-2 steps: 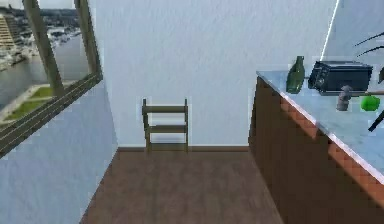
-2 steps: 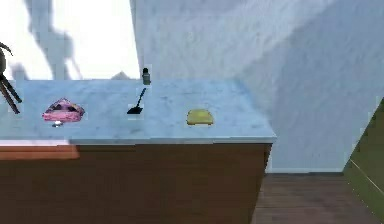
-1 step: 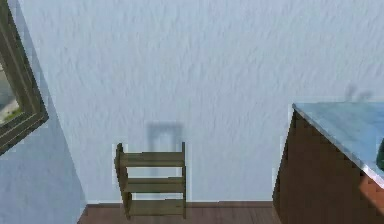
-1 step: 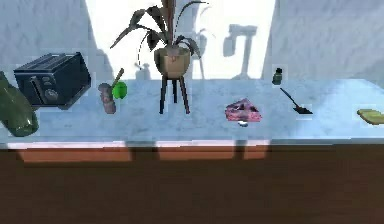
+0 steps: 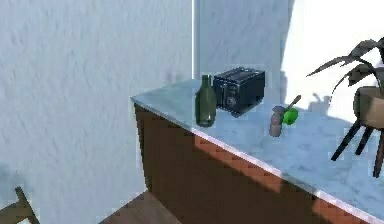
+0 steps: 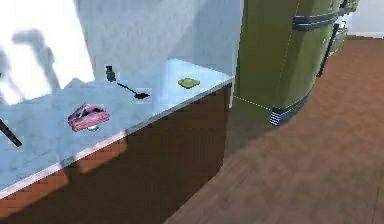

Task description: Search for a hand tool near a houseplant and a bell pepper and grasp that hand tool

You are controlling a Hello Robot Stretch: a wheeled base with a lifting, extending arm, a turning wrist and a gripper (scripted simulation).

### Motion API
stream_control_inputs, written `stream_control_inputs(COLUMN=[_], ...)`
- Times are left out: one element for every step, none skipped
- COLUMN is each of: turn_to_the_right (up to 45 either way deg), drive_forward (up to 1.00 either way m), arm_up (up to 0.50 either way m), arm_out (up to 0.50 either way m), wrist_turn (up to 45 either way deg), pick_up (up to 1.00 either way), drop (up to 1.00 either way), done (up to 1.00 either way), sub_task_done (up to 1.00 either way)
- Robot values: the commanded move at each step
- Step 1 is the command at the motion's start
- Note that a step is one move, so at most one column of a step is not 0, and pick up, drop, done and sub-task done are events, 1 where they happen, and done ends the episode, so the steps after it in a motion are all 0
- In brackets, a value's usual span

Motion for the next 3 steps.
stream_control_inputs(turn_to_the_right=[-45.0, -15.0, 45.0], drive_forward=[0.00, 0.00, 0.00], arm_up=[0.00, 0.00, 0.00], arm_out=[0.00, 0.00, 0.00], wrist_turn=[0.0, 0.0, 0.0], pick_up=[0.00, 0.00, 0.00], drop=[0.00, 0.00, 0.00], done=[0.00, 0.00, 0.00], sub_task_done=[0.00, 0.00, 0.00])
